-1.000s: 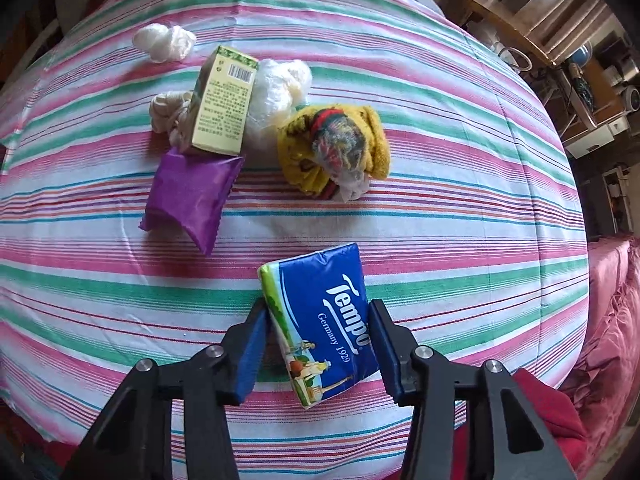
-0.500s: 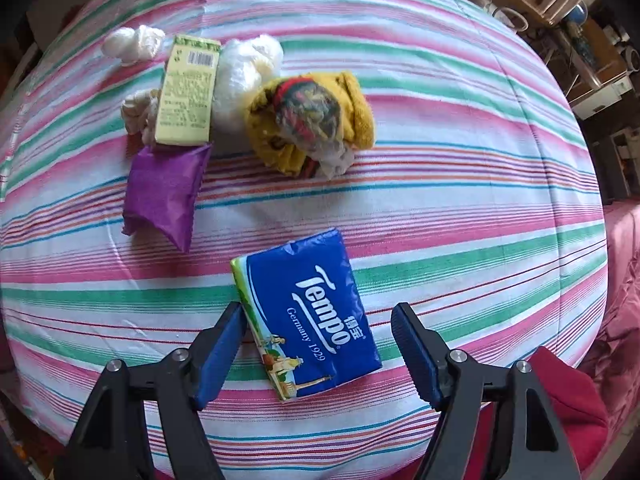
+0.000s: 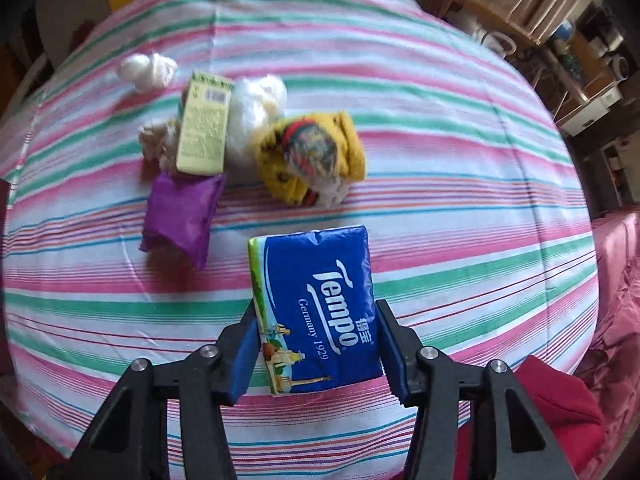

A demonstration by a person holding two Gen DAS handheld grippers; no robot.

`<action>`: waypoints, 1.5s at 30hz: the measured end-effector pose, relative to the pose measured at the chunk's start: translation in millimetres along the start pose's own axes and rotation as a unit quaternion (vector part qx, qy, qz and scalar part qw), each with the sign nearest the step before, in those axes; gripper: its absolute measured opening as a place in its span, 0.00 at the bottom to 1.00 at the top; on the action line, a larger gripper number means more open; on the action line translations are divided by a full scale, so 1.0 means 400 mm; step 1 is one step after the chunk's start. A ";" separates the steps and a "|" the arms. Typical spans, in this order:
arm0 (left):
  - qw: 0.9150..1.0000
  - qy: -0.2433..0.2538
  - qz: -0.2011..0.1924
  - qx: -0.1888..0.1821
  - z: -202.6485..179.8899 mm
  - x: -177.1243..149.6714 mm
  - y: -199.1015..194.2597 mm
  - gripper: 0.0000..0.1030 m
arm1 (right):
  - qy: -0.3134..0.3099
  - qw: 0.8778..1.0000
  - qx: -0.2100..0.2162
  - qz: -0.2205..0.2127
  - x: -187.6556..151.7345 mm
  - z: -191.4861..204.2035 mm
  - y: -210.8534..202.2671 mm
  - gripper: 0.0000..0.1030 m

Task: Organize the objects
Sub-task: 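Carry the blue Tempo tissue pack to the gold tray and release it with the right tool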

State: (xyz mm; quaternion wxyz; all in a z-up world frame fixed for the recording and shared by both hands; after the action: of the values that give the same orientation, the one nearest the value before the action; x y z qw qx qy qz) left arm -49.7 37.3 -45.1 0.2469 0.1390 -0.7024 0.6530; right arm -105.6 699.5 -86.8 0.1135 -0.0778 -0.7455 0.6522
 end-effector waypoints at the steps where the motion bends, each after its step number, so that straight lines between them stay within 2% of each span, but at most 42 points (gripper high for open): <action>1: 1.000 -0.001 0.000 -0.001 0.005 -0.001 0.001 0.67 | -0.002 1.000 0.000 -0.005 -0.002 -0.001 -0.013 0.52; 4: 1.000 -0.005 0.003 -0.003 0.017 -0.005 0.005 0.67 | -0.027 0.999 0.022 -0.035 -0.028 0.085 -0.082 0.52; 9: 1.000 -0.018 0.010 -0.007 0.045 -0.019 0.013 0.67 | -0.112 0.988 0.069 -0.081 -0.072 0.394 -0.196 0.53; 13: 0.999 -0.041 0.020 -0.017 0.086 -0.029 0.021 0.63 | -0.201 0.967 0.122 -0.103 -0.133 0.692 -0.294 0.53; 17: 0.996 -0.075 0.033 -0.020 0.147 -0.040 0.026 0.62 | -0.292 0.936 0.169 -0.105 -0.197 0.989 -0.340 0.53; 19: 0.996 -0.082 0.034 -0.015 0.173 -0.047 0.025 0.62 | -0.318 0.927 0.169 -0.101 -0.207 1.121 -0.325 0.53; 21: 0.995 -0.090 0.032 -0.010 0.199 -0.054 0.021 0.62 | -0.329 0.925 0.168 -0.088 -0.192 1.210 -0.274 0.53; 24: 0.994 -0.105 0.033 -0.005 0.233 -0.063 0.022 0.62 | -0.328 0.932 0.138 -0.063 -0.171 1.330 -0.183 0.53; 27: 0.993 -0.115 0.038 -0.005 0.257 -0.067 0.030 0.62 | -0.312 0.942 0.115 -0.033 -0.152 1.390 -0.097 0.54; 28: 0.992 -0.117 0.041 -0.004 0.262 -0.068 0.033 0.62 | -0.306 0.942 0.131 -0.025 -0.156 1.404 -0.089 0.54; 30: 0.992 -0.120 0.046 -0.004 0.266 -0.070 0.042 0.62 | -0.297 0.935 0.194 -0.014 -0.169 1.429 -0.092 0.60; 31: 0.992 -0.120 0.048 -0.003 0.266 -0.071 0.045 0.62 | -0.302 0.930 0.211 -0.012 -0.173 1.436 -0.094 0.65; 33: 0.992 -0.117 0.050 -0.003 0.263 -0.072 0.049 0.62 | -0.299 0.926 0.229 -0.019 -0.181 1.436 -0.107 0.66; 37: 0.993 -0.107 0.046 -0.005 0.246 -0.060 0.044 0.62 | -0.300 0.921 0.245 -0.039 -0.189 1.389 -0.137 0.69; 41: 0.996 -0.082 0.035 -0.013 0.204 -0.037 0.030 0.62 | -0.301 0.922 0.232 -0.074 -0.214 1.321 -0.174 0.75; 45: 0.999 -0.040 0.026 -0.025 0.135 0.000 0.018 0.62 | -0.294 0.925 0.217 -0.103 -0.238 1.214 -0.198 0.75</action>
State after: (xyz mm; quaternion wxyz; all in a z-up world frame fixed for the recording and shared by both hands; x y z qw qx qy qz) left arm -62.4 -15.2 -52.7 0.2051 0.1404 -0.7308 0.6357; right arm -143.1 199.8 -74.8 -0.0305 0.2209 -0.5896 0.7763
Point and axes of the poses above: each gripper's, at about its wrist camera, not at the fingertips, and y roughly the way its jaws point, z to its left, x to its top, the point moved 3 cm from there along y, roughly the way its jaws point, and after that the axes turned 11 degrees about z, right-handed, at the moved point
